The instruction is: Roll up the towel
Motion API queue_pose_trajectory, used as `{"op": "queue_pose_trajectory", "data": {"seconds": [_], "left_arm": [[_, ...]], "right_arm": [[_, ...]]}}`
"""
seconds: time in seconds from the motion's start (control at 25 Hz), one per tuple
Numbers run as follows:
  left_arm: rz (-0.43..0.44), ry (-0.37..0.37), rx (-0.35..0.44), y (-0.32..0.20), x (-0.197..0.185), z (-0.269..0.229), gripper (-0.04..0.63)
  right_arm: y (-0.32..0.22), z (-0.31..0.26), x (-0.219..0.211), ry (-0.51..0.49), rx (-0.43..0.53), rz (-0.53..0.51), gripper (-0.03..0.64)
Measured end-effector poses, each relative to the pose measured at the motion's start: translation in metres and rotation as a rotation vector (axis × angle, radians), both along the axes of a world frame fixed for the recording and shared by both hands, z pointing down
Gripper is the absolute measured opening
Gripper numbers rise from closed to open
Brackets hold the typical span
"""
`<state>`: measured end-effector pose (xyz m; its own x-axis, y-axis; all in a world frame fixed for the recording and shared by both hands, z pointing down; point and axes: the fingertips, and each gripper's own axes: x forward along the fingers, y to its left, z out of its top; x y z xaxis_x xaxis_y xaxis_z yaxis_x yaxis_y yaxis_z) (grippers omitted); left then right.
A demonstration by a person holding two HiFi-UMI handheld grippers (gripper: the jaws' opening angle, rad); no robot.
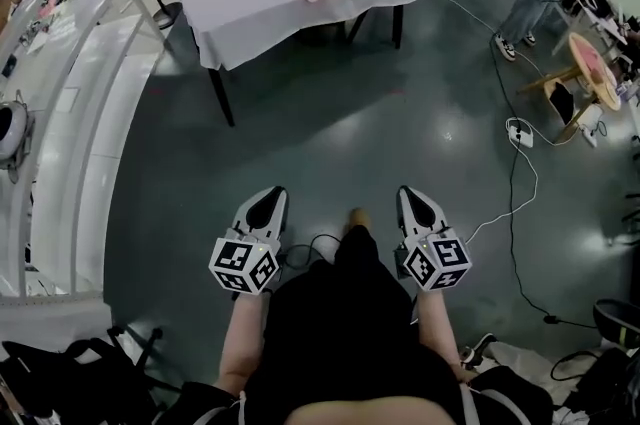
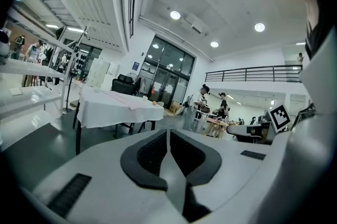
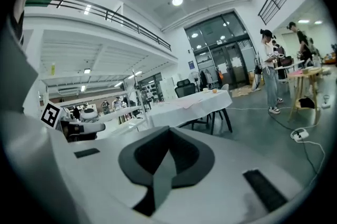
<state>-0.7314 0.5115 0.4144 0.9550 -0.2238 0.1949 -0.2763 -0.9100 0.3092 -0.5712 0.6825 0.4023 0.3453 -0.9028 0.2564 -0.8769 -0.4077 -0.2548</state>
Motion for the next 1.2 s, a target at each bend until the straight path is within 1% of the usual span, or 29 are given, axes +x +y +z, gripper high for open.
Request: {"op": "queue_pose_trajectory", "data": {"seconds": [0.08,0.12,0.16,0.2,0.24,0.28,0.32,0.48,0.68,0.8,1.04,1.2], "left_arm": [[-0.005,0.011,-0.013,0.0,-0.005,0.001,0.026],[-0.002,0.018,-0.021,0.001,-0.006,0.001,0.042],[0.004,0.026,-0.03,0.002,-0.005,0.002,0.122],[0.01,0.03,-0.039,0.003,-0.004,0.004,0.24],[0.012,0.027,-0.044,0.002,-0.004,0.007,0.292],[0.011,0.02,-0.046,0.002,-0.005,0.009,0.312],[0.009,0.012,-0.044,0.0,-0.006,0.011,0.325],[0.003,0.018,-0.035,-0.008,0.001,0.006,0.325],[-0.034,0.025,-0.042,-0.022,0.021,0.01,0.325],[-0.047,0.028,-0.028,-0.036,0.048,0.009,0.325],[-0.058,0.031,-0.004,-0.068,0.121,-0.003,0.325],[-0.075,0.024,0.01,-0.086,0.166,-0.004,0.325]], "right_arm": [[0.001,0.002,-0.004,0.027,-0.028,0.01,0.005],[0.002,0.003,-0.005,0.03,-0.031,0.014,0.062],[0.001,0.005,-0.007,0.025,-0.03,0.011,0.153],[0.001,0.006,-0.009,0.017,-0.027,0.004,0.21],[0.0,0.007,-0.011,0.01,-0.022,-0.004,0.259],[-0.001,0.008,-0.013,0.007,-0.018,-0.008,0.319],[-0.002,0.007,-0.013,0.008,-0.015,-0.01,0.351],[-0.007,-0.001,0.002,0.013,0.01,-0.009,0.351],[-0.02,0.005,0.037,0.008,-0.006,-0.019,0.351],[-0.033,0.008,0.073,0.004,-0.009,-0.025,0.351],[-0.067,0.0,0.151,0.034,-0.015,-0.054,0.351],[-0.087,0.001,0.203,0.032,-0.013,-0.067,0.351]]}}
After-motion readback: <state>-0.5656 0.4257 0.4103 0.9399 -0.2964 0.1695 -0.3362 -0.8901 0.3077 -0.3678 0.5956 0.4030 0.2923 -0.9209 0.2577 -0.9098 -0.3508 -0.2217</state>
